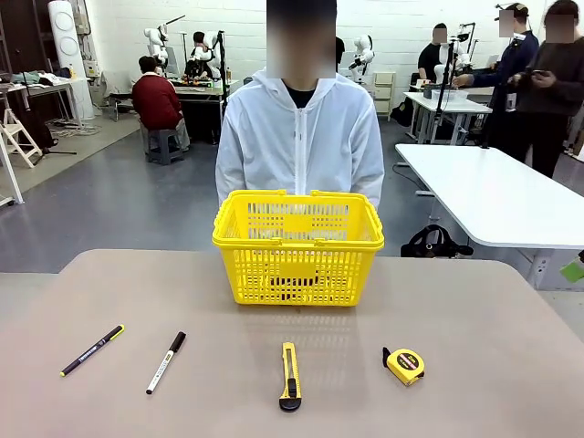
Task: Place the items the person wants into the basket.
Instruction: Pick up the item the person points to and place it in the Market Basket.
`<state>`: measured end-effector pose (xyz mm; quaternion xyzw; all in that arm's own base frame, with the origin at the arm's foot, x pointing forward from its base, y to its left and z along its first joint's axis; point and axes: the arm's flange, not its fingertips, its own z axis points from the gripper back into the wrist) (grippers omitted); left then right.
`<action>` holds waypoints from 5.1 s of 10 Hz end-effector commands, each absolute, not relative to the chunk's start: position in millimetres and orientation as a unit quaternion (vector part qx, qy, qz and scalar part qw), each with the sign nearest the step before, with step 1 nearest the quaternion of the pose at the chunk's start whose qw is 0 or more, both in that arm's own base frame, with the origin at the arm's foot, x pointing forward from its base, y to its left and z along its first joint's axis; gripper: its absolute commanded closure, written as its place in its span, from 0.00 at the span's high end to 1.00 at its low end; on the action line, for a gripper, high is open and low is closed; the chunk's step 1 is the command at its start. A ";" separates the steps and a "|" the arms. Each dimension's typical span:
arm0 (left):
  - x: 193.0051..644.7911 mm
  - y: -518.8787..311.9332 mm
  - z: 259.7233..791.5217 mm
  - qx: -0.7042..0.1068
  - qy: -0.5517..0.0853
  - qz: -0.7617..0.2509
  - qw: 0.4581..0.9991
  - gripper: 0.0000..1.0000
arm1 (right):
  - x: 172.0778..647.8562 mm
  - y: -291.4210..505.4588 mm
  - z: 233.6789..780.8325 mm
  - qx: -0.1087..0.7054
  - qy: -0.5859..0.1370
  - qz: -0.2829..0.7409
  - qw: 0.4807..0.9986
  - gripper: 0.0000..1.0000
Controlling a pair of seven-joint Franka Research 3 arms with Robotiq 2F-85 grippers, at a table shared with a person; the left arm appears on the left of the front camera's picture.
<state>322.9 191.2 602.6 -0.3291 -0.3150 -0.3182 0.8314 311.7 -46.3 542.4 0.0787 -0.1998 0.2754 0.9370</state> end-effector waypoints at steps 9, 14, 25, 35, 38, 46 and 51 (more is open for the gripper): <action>322.4 193.1 603.4 -0.333 -0.324 -0.327 0.823 1.00 | 309.1 -48.3 543.1 0.077 -0.199 0.286 0.934 1.00; 322.4 193.1 603.4 -0.333 -0.324 -0.327 0.823 1.00 | 271.9 -86.1 572.6 0.115 -0.278 0.346 0.889 1.00; 322.4 193.1 603.4 -0.333 -0.324 -0.327 0.823 1.00 | 287.9 -184.9 604.1 0.247 -0.322 0.414 0.815 1.00; 346.6 66.9 630.0 -0.215 -0.175 -0.357 0.892 1.00 | 287.9 -184.9 604.1 0.247 -0.322 0.414 0.815 1.00; 369.6 -71.0 588.5 -0.122 0.004 -0.323 0.939 1.00 | 287.9 -184.9 604.1 0.247 -0.322 0.414 0.815 1.00; 396.0 -165.9 428.5 -0.010 -0.060 -0.135 0.989 1.00 | 287.9 -184.9 604.1 0.247 -0.322 0.414 0.815 1.00; 399.1 -159.9 425.0 -0.025 -0.054 -0.145 0.988 1.00 | 287.9 -184.9 604.1 0.247 -0.322 0.414 0.815 1.00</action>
